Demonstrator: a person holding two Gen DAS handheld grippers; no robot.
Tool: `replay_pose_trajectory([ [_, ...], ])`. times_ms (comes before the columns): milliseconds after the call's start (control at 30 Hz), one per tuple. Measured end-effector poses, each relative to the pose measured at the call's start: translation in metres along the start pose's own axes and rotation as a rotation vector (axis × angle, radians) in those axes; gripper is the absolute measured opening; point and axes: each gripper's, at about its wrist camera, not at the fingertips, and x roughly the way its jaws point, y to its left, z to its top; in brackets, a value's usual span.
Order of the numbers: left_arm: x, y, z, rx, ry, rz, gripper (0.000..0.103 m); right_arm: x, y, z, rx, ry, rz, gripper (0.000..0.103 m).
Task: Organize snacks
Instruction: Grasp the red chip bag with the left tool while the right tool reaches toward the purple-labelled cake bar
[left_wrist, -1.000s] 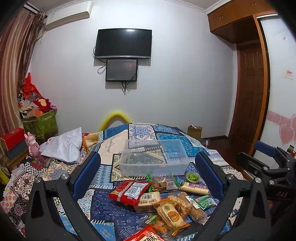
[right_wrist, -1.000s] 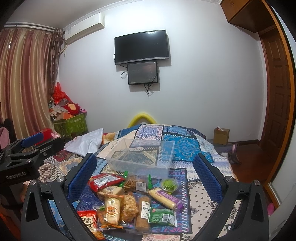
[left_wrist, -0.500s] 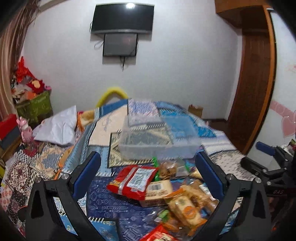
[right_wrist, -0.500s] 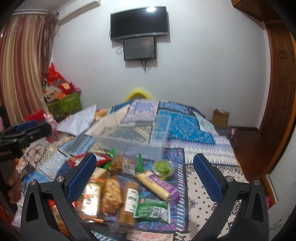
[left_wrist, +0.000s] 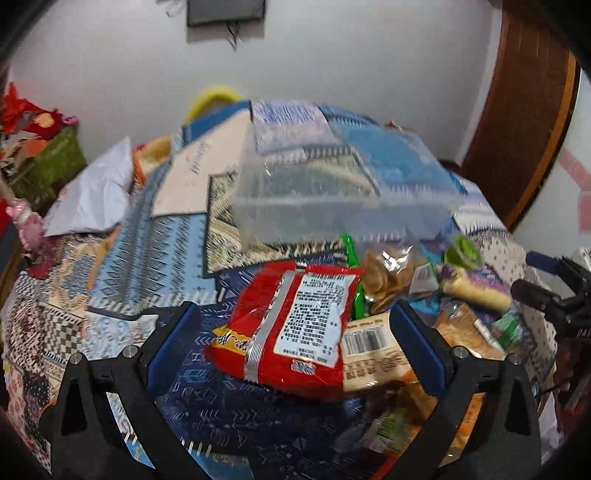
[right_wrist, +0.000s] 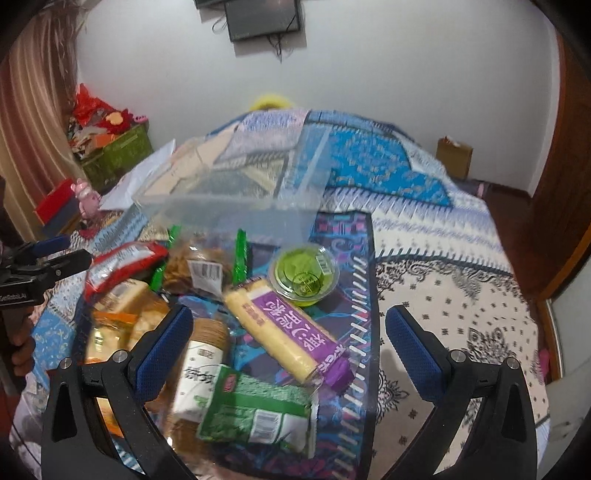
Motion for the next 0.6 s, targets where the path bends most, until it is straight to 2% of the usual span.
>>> replay_pose_trajectory([
  [100, 0.021, 0.007, 0.007, 0.002, 0.055, -0.022, 0.103, 0.014, -0.003, 0.004, -0.021, 0.038, 0.032, 0.101],
  [267, 0.049, 0.02, 0.019, -0.022, 0.122, -0.059, 0.103, 0.035, -0.006, 0.006, -0.058, 0.12, 0.079, 0.084],
  [433, 0.069, 0.02, 0.019, -0.02, 0.195, -0.106, 0.103, 0.049, -0.003, 0.003, -0.092, 0.183, 0.118, 0.076],
  [533, 0.078, 0.016, 0.016, 0.005, 0.223, -0.092, 0.103, 0.057, 0.006, -0.002, -0.157, 0.214, 0.089, 0.07],
  [600, 0.085, 0.019, 0.015, -0.014, 0.242, -0.08, 0.103, 0.062, 0.007, -0.004, -0.174, 0.222, 0.071, 0.068],
])
